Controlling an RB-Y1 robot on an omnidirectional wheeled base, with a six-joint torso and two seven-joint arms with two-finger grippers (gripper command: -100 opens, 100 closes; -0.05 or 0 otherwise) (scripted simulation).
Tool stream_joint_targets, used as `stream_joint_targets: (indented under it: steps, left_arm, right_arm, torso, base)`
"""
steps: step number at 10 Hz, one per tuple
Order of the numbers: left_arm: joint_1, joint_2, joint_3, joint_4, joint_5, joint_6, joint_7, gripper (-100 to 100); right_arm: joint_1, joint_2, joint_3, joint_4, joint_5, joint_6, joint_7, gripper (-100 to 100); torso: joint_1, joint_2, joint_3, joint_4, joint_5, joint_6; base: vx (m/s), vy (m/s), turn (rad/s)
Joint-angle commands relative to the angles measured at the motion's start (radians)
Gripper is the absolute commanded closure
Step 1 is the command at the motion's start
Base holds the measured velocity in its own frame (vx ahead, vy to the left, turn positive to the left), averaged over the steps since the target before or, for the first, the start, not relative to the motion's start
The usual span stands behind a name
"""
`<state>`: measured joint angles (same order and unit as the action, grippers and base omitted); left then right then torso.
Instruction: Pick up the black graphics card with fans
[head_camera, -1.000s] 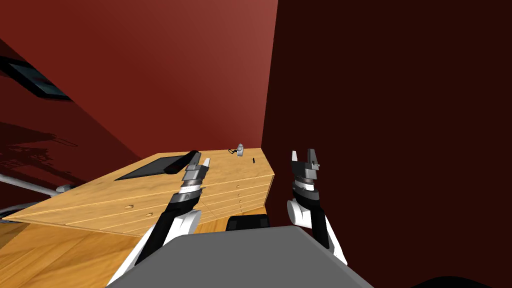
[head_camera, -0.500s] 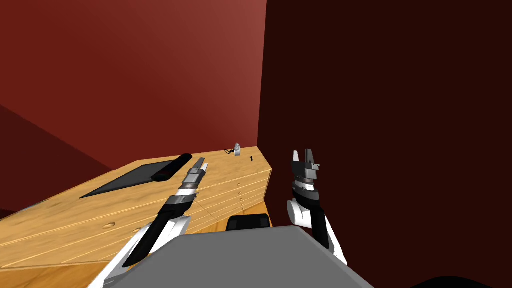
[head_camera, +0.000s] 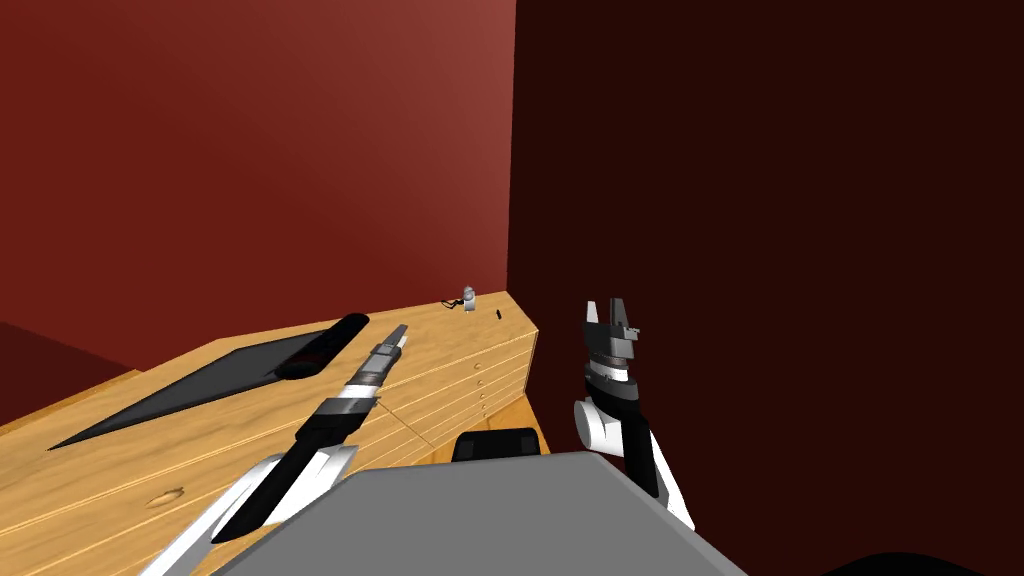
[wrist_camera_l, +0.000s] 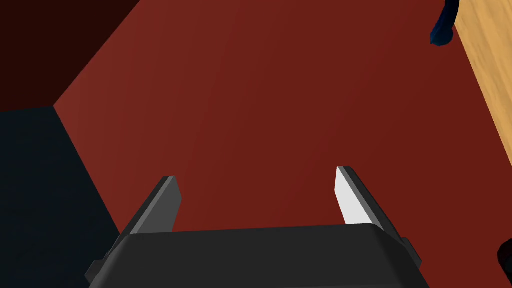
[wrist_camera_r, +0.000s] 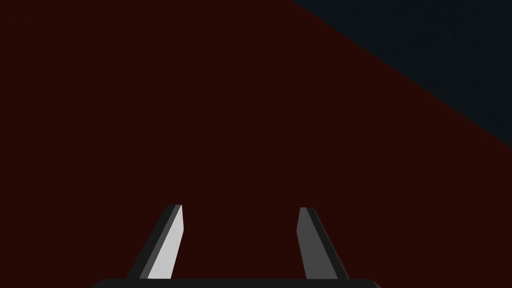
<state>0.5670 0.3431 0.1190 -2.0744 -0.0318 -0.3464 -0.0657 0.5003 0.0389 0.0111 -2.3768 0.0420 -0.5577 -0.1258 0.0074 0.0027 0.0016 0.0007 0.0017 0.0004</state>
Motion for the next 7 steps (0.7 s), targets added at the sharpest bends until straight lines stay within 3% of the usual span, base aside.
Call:
stream_joint_targets:
  steps: [1, 3, 5, 6, 7]
  left_arm:
    - [0.004, 0.03, 0.008, 0.016, -0.003, 0.003, 0.001, -100]
    - [0.013, 0.1, 0.034, 0.083, -0.017, 0.015, 0.007, -100]
    - [0.016, 0.16, 0.044, 0.131, -0.025, 0.021, 0.012, -100]
    - [0.016, 0.171, 0.044, 0.138, -0.025, 0.021, 0.012, -100]
    - [0.018, 0.213, 0.053, 0.179, -0.033, 0.026, 0.018, -100]
  right_arm:
    - [0.0, 0.0, 0.0, 0.0, 0.0, 0.0, 0.0, 0]
    - [0.0, 0.0, 0.0, 0.0, 0.0, 0.0, 0.0, 0]
    - [0.0, 0.0, 0.0, 0.0, 0.0, 0.0, 0.0, 0]
    - [0.0, 0.0, 0.0, 0.0, 0.0, 0.0, 0.0, 0]
    - [0.0, 0.0, 0.0, 0.0, 0.0, 0.0, 0.0, 0]
  torso:
    - [0.0, 0.0, 0.0, 0.0, 0.0, 0.0]
    - [-0.001, 0.0, 0.0, 0.0, 0.0, 0.0]
    - [0.001, 0.0, 0.0, 0.0, 0.0, -0.001]
    - [0.001, 0.001, 0.0, 0.0, 0.0, 0.0]
    - [-0.001, 0.0, 0.0, 0.0, 0.0, -0.001]
  base:
    - [-0.051, 0.064, -0.132]
    - [-0.071, 0.093, -0.406]
    - [-0.088, 0.089, -0.263]
    - [-0.079, 0.065, -0.145]
    - [-0.089, 0.059, -0.366]
